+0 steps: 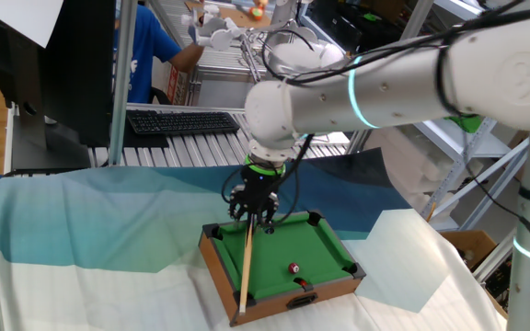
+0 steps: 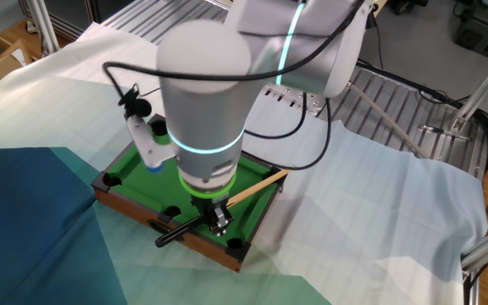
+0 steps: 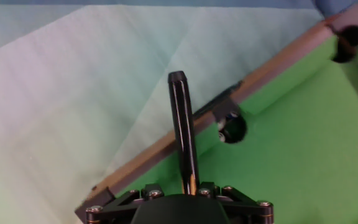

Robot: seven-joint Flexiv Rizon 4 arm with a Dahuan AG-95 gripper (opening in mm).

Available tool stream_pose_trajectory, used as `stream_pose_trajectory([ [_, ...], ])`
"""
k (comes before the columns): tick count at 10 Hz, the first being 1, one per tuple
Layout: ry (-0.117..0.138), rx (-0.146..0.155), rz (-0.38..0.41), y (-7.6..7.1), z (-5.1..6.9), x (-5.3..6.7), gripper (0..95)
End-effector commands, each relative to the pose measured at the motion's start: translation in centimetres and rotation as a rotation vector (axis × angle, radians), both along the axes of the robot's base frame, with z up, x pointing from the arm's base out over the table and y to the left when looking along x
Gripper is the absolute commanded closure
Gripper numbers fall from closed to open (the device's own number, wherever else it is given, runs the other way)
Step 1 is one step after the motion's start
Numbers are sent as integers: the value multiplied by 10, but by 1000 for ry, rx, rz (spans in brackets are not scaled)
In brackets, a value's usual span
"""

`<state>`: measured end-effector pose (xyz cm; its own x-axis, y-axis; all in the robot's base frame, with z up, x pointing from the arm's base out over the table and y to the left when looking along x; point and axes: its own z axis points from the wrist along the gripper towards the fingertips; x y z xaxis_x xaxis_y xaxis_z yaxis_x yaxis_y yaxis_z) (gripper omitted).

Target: Hit the pool ball

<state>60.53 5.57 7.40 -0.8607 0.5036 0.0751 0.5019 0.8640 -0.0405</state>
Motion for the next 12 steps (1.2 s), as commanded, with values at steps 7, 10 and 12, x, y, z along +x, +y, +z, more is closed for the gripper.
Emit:
stream_pose_trajectory([
  [7, -5, 19, 40, -16, -4, -5, 760],
  [10, -10, 35, 45, -16, -5, -5, 950],
  [12, -11, 35, 49, -17, -5, -6, 950],
])
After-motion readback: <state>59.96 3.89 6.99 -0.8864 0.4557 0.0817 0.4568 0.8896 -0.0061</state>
